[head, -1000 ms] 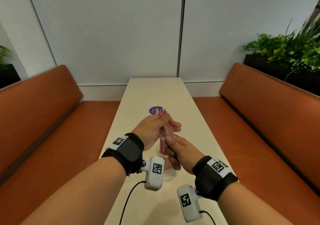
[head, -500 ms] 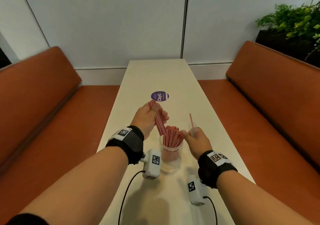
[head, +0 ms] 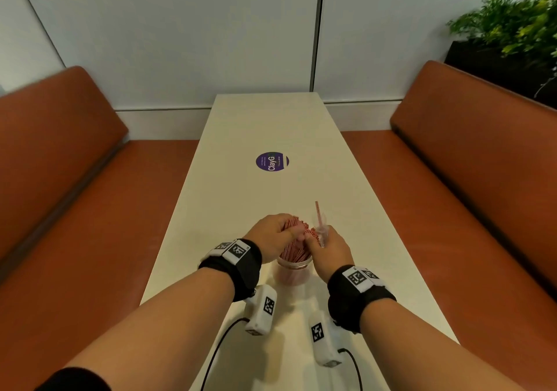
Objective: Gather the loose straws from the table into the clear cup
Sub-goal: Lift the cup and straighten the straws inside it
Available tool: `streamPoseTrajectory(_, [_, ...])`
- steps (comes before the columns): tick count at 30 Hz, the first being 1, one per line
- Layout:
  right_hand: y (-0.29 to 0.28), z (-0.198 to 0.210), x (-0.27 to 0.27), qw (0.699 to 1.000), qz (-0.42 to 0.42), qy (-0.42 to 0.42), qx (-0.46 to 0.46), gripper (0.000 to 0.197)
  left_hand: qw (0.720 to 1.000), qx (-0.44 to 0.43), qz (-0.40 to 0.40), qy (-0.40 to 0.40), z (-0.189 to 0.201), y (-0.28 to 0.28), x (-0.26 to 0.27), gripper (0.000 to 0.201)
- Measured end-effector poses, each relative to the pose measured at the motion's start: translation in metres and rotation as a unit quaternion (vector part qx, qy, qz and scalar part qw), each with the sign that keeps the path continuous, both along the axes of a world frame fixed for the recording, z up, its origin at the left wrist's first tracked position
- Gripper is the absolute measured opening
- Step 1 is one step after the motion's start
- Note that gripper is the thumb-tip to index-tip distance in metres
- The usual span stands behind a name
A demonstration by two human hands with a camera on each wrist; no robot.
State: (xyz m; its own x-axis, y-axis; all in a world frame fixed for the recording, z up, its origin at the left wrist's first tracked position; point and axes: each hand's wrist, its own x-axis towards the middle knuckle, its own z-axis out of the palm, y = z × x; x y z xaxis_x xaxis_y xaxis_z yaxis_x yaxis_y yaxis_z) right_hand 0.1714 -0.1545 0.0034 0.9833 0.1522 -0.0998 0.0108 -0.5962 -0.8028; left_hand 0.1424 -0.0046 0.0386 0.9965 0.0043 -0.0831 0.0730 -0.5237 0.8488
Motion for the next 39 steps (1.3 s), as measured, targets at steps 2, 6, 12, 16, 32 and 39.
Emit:
streamPoseTrajectory(2, [0.0, 0.0, -0.001, 1.0, -0.002, 0.002, 0.004, 0.037, 0.999, 0.015, 0.033, -0.022, 0.006, -0.001, 0.003, 0.018])
streamPoseTrajectory(6, [-0.003, 0.003, -0.003, 0.999, 0.001, 0.002, 0.034, 0.039, 0.985, 0.008, 0.114, -0.131, 0.021, 0.003, -0.002, 0.028])
streamPoseTrajectory(12, [-0.002, 0.004, -0.008, 0.995, -0.004, 0.012, 0.1, 0.03, 0.931, 0.346, -0.098, -0.056, -0.005, -0.018, -0.008, 0.059])
streamPoseTrajectory(16, [-0.002, 0.0, -0.003, 0.992, -0.015, 0.034, 0.119, 0.026, 0.893, 0.434, -0.094, -0.08, -0.019, -0.021, 0.0, 0.058])
streamPoseTrajectory(32, [-0.023, 0.05, -0.027, 0.945, 0.127, 0.121, 0.277, 0.028, 0.982, -0.15, 0.081, -0.085, 0.061, -0.025, -0.004, 0.012])
streamPoseTrajectory(39, [-0.03, 0.036, -0.033, 0.965, 0.106, 0.104, 0.216, 0.036, 0.949, -0.21, 0.184, -0.143, 0.093, -0.019, -0.009, 0.015])
